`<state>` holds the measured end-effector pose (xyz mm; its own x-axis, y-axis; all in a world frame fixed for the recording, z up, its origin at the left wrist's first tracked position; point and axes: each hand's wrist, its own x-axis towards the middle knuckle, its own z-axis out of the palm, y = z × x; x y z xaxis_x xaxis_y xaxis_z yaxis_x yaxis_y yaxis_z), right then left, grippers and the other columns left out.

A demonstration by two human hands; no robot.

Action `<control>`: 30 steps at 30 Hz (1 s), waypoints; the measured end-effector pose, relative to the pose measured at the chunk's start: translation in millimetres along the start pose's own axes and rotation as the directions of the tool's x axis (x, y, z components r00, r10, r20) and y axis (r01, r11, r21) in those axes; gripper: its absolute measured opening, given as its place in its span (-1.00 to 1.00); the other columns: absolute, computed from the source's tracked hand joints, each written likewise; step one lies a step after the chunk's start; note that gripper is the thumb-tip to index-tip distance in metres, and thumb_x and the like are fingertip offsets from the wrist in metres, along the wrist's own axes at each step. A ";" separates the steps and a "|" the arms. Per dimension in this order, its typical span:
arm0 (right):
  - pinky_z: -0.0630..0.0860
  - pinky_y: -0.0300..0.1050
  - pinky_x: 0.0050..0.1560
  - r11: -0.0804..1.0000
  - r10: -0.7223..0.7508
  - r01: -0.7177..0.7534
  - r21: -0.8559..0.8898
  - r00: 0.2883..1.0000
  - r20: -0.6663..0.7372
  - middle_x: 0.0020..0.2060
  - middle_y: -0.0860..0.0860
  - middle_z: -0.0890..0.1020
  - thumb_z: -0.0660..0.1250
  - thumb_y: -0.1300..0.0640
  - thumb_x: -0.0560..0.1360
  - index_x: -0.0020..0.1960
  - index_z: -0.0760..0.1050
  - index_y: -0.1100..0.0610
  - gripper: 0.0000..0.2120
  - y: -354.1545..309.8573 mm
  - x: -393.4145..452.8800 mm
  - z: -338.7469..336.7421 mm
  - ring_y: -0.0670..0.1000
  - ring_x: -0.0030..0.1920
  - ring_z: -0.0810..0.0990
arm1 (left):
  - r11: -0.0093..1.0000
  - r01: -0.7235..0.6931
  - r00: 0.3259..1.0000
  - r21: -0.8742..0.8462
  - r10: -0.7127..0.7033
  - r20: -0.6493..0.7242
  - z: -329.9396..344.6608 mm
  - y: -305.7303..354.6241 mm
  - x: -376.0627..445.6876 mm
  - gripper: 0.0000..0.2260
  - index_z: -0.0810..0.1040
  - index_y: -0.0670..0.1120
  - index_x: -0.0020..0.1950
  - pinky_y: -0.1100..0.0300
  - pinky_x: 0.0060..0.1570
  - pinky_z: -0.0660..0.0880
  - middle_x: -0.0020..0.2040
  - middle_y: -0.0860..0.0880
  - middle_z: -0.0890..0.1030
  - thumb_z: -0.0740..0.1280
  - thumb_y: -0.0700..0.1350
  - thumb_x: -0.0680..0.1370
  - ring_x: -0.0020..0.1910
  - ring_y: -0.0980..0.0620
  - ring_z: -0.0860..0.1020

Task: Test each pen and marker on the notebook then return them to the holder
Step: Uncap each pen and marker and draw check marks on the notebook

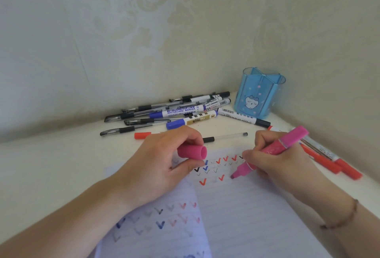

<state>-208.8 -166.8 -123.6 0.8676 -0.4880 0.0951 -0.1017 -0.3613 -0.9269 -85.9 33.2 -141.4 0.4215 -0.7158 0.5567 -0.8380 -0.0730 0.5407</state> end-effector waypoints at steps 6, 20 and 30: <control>0.21 -0.24 -0.54 0.999 0.029 -0.027 0.047 0.999 -0.025 -0.56 0.12 0.37 0.40 0.35 0.40 -0.50 0.29 0.11 -0.58 3.1 3.3 -1.2 0.02 -0.56 0.27 | 0.999 -0.032 0.999 -0.002 0.032 0.028 0.3 0.2 -0.7 -0.83 0.53 0.05 0.04 0.43 -0.09 0.41 -0.08 0.27 0.58 0.44 -0.03 0.49 -0.09 0.24 0.56; 0.24 -0.21 -0.49 0.878 -0.248 0.122 0.463 0.944 0.220 -0.41 0.24 0.61 0.48 -0.20 0.25 -0.12 0.66 0.17 -0.55 0.6 -1.7 -10.2 0.09 -0.56 0.41 | 0.999 -0.006 0.999 -0.050 0.004 -0.043 2.0 -1.8 -0.7 -0.76 0.58 0.01 0.04 0.37 -0.15 0.45 -0.12 0.22 0.61 0.48 0.07 0.45 -0.15 0.26 0.55; 0.22 -0.18 -0.49 0.896 -0.254 0.106 0.430 0.918 0.303 -0.30 0.19 0.68 0.53 -0.21 0.24 -0.15 0.61 0.03 -0.63 -1.5 -10.3 3.2 0.10 -0.55 0.50 | 0.991 -0.080 0.994 -0.106 0.087 0.068 2.1 7.8 -2.5 -0.79 0.47 0.03 0.10 0.27 -0.24 0.44 -0.13 0.19 0.54 0.25 0.12 0.58 -0.21 0.13 0.52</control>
<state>-216.0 -158.7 -124.3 0.9703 -0.1155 0.2126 0.2101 -0.0337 -0.9771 -94.2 32.9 -139.9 0.3224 -0.7647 0.5579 -0.8276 0.0583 0.5583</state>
